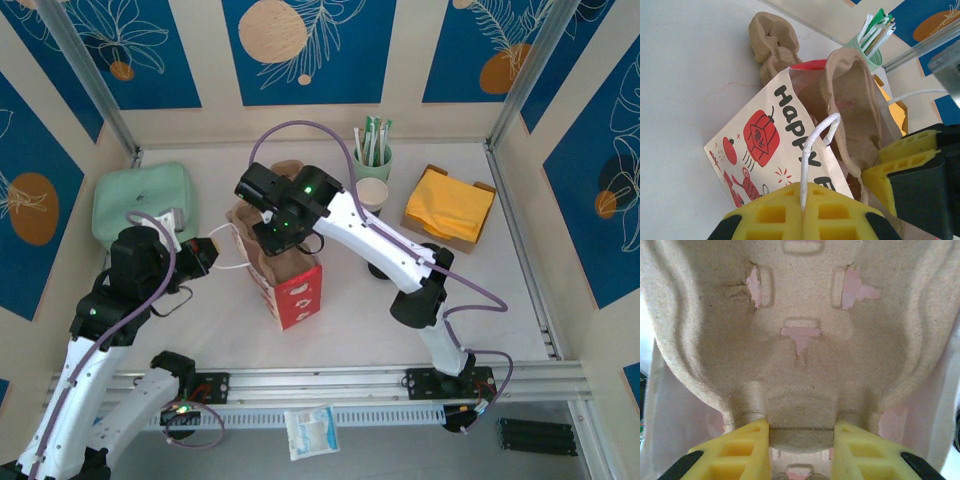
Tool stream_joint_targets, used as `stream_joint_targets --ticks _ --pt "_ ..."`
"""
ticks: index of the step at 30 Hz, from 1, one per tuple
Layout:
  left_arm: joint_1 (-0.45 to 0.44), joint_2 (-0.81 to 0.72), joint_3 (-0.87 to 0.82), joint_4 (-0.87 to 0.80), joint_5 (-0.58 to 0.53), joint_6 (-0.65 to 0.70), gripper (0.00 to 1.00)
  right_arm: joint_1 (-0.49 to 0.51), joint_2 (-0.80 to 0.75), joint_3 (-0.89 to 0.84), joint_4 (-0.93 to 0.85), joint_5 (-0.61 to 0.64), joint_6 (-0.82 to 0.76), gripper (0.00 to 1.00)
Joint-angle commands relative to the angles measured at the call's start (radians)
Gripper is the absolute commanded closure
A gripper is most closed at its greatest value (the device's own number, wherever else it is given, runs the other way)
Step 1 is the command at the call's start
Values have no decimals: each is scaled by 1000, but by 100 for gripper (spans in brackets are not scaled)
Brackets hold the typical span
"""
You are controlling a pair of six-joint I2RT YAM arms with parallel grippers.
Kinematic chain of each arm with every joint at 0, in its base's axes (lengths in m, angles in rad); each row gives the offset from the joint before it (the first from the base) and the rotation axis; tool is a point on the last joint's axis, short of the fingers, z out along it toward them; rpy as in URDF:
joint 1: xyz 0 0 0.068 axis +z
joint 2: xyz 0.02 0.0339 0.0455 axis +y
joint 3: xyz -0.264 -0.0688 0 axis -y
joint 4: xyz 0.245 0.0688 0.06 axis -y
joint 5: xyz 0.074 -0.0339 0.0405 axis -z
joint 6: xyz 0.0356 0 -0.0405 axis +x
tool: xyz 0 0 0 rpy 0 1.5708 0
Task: Pack the takeout coffee
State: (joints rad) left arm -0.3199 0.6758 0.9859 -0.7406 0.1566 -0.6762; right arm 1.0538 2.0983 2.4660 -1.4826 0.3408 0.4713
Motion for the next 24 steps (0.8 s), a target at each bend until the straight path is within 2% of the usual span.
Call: stream_joint_targets --ticks 1,24 --pt "10 -5 13 -8 -3 -9 100 9 12 -27 -28 -11 13 72" --pt "10 -5 20 5 17 -16 100 -6 58 -110 -29 -62 38 72"
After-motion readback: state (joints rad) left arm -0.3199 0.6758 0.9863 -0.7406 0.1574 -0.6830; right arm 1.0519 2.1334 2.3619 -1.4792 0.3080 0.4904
